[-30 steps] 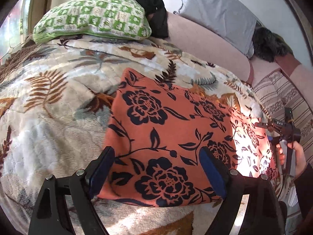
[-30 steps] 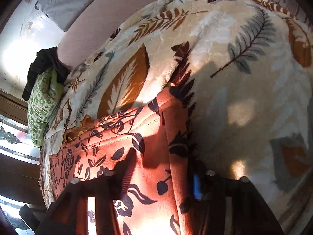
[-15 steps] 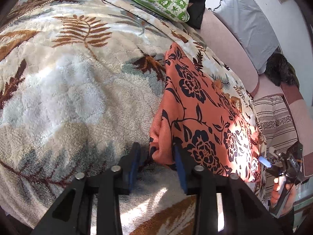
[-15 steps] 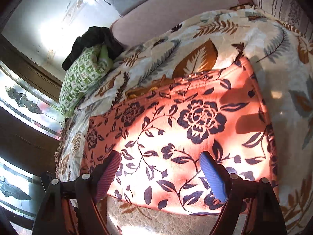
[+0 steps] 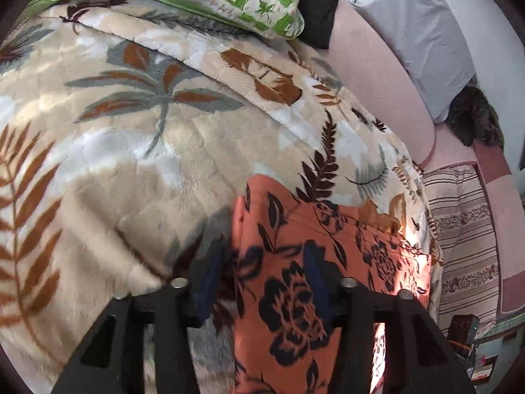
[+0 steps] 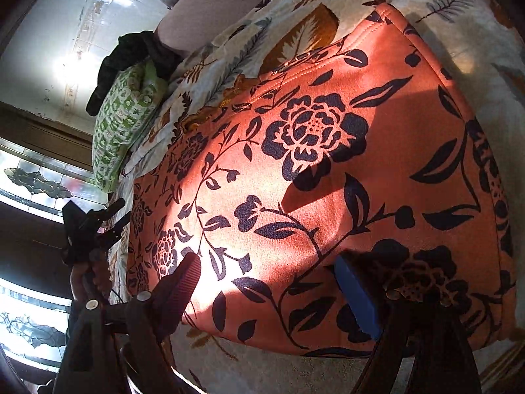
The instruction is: Fold small clothes
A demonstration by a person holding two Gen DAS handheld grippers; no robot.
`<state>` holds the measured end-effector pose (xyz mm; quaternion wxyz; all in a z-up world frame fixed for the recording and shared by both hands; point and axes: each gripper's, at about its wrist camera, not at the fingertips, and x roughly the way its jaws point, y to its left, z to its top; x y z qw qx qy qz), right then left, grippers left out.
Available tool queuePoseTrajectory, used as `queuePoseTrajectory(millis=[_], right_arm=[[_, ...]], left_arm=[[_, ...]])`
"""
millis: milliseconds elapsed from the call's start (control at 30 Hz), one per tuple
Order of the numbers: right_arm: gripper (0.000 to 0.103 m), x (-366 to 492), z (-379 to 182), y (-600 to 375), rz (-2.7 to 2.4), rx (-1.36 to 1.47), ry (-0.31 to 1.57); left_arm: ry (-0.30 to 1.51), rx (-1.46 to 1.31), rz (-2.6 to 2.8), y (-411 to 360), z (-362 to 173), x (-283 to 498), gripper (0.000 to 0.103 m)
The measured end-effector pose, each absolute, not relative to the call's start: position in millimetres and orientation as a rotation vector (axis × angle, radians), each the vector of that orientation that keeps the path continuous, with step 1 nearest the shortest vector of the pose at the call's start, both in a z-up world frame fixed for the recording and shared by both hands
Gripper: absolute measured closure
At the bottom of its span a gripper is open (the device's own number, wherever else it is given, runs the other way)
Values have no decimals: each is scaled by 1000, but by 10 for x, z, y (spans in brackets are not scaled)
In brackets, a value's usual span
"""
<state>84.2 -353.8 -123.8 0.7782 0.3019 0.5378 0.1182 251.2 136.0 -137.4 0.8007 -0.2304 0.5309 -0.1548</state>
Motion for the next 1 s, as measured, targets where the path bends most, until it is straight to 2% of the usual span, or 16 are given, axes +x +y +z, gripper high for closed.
queuePoseTrajectory(millis=[33, 233, 300, 433, 500, 633, 733, 800, 1000], right_arm=[[17, 847, -1243, -3550, 263, 657, 1165], [17, 851, -1303, -3666, 309, 727, 1159], [17, 841, -1305, -3702, 307, 761, 1153], [17, 803, -1169, -3727, 277, 771, 1125], [17, 839, -1023, -3749, 292, 761, 1075], [15, 1213, -869, -3883, 251, 761, 1008], [15, 1619, -1119, -4109, 71, 746, 1059], [15, 1705, -1241, -4261, 31, 880, 1060], [15, 1377, -711, -3995, 127, 777, 982]], left_arm=[[1157, -457, -303, 1331, -1408, 2596, 96], [1100, -380, -268, 1288, -1478, 2579, 90], [1080, -292, -224, 1227, -1366, 2462, 79], [971, -139, -160, 1088, -982, 2003, 41], [917, -57, -130, 970, -812, 1687, 37], [921, -30, -107, 809, -697, 1219, 36], [940, -62, -87, 727, -703, 981, 36], [955, -60, -90, 683, -722, 866, 36], [948, -27, -84, 621, -697, 670, 36]])
